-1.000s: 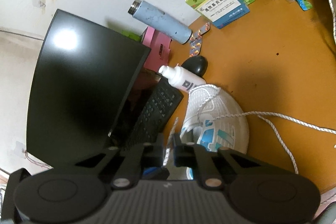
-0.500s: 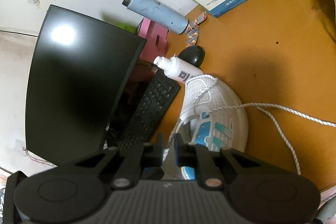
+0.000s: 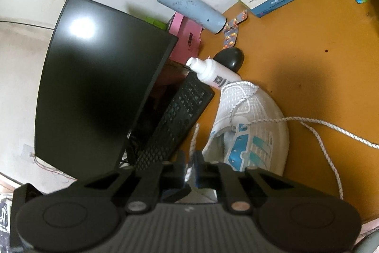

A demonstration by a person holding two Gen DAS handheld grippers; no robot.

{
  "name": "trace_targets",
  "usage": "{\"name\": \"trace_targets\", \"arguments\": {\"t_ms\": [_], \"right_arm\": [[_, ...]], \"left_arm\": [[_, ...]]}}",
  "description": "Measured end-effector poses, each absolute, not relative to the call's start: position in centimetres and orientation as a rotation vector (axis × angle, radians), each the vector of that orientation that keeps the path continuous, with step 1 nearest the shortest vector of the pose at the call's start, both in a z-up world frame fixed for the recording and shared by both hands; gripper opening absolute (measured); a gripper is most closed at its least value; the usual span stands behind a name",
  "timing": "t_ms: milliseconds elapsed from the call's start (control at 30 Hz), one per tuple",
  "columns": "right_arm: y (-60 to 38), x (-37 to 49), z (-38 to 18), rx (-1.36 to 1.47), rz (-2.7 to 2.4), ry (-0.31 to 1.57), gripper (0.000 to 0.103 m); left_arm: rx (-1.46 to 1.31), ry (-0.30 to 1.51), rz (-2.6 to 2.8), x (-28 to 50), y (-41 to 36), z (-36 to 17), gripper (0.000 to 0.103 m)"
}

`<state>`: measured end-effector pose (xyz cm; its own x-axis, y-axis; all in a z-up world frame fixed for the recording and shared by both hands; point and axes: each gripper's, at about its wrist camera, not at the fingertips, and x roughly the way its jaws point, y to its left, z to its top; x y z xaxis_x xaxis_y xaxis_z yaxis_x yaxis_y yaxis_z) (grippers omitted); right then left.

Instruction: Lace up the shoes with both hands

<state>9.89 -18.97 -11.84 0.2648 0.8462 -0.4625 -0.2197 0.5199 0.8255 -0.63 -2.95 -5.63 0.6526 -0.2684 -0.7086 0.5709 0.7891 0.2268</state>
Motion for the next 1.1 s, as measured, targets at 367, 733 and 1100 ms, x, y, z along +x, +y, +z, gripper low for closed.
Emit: {"name": "trace_targets", "arguments": {"t_ms": [367,733,1100], "right_arm": [[-19.0,10.4,-12.2,0.729,0.813,1.075,0.008],[-18.8,10.4,-12.1,0.698,0.813,1.070,0.004],[-20.2,9.8,-10.2,0.670,0.773,0.960,0.003]], "left_arm": [[0.522,0.696,-0.531,-1.0,-2.9,-5.8,0.001],[0.551,0.693,-0.550,-1.3,-2.9,-5.9,0.001],[0.563,0.674,-0.497,-0.9,-2.9,-5.6,0.018]]}}
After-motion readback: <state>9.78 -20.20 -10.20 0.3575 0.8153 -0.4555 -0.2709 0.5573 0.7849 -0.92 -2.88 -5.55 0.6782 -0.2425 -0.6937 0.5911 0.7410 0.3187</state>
